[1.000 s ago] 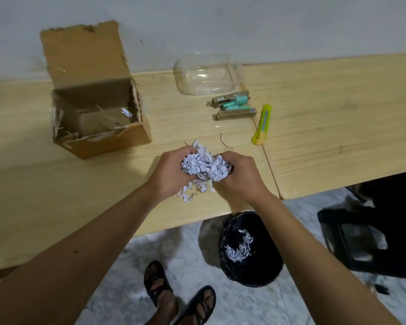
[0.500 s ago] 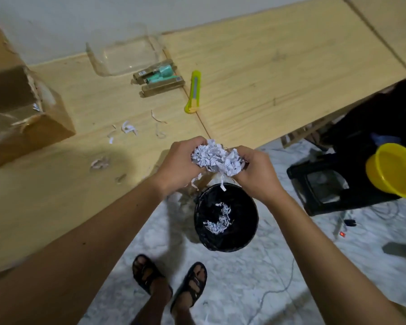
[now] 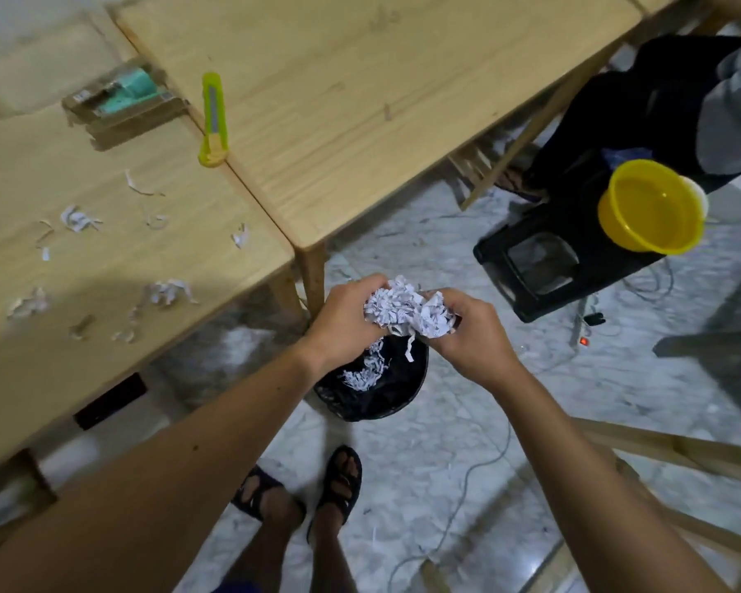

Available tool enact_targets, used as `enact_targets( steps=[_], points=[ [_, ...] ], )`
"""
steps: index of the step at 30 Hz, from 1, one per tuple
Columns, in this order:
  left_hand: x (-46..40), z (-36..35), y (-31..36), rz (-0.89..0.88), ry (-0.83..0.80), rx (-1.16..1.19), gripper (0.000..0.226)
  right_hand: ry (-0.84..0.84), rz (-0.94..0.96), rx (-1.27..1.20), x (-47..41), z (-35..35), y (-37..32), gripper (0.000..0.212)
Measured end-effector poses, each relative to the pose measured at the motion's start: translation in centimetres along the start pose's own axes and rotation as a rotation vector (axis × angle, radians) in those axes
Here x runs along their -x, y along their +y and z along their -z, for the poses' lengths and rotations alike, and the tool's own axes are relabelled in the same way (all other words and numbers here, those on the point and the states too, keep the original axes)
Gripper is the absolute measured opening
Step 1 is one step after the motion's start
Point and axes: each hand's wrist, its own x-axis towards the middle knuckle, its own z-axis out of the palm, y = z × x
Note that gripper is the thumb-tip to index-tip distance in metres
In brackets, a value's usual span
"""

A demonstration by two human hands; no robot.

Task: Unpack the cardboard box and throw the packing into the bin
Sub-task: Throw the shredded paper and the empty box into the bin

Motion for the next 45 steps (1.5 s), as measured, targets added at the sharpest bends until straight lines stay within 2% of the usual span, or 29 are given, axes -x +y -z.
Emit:
enact_targets(
  steps=[3,9,14,25,32,37,40,45],
  points=[
    [0.4,-0.8,-0.7,-0.027,-0.022,-0.010,0.056,-0.017,-0.026,0.024,0.4,-0.2,1.5,0.043],
    [0.9,-0.9,-1.9,0.051,-0.114,-0.003,0.082,-0.089,-0.044,0.061,0.8,-0.5,3.1,0.060],
    [0.8,-0.5,-2.3,0.051,-0.149,0.038,0.091,-0.096,-0.060,0.036,0.9,-0.5,3.2,0.056],
    [1.2,1.6,-2.3,0.003,-0.037,0.056,0.064,-0.058,-0.011,-0.025,0.2,-0.8,1.1,0.034],
    [3.3,8.6,-1.3,-0.036,0.177,0.107,0.056,-0.059,0.121,-0.074,-2.5,-2.4,-6.0,0.030],
    [6.8,16.3,-1.6,-0.095,0.478,0.082,0.053,-0.096,0.291,-0.066,-5.4,-6.5,-12.5,0.037],
    [9.1,20.4,-3.8,-0.096,0.639,0.000,0.050,-0.172,0.389,-0.010,-6.9,-9.7,-15.0,0.055],
    [13.2,24.4,-10.2,-0.052,0.843,-0.403,0.040,-0.354,0.390,0.145,-7.4,-14.5,-17.4,0.108]
  ],
)
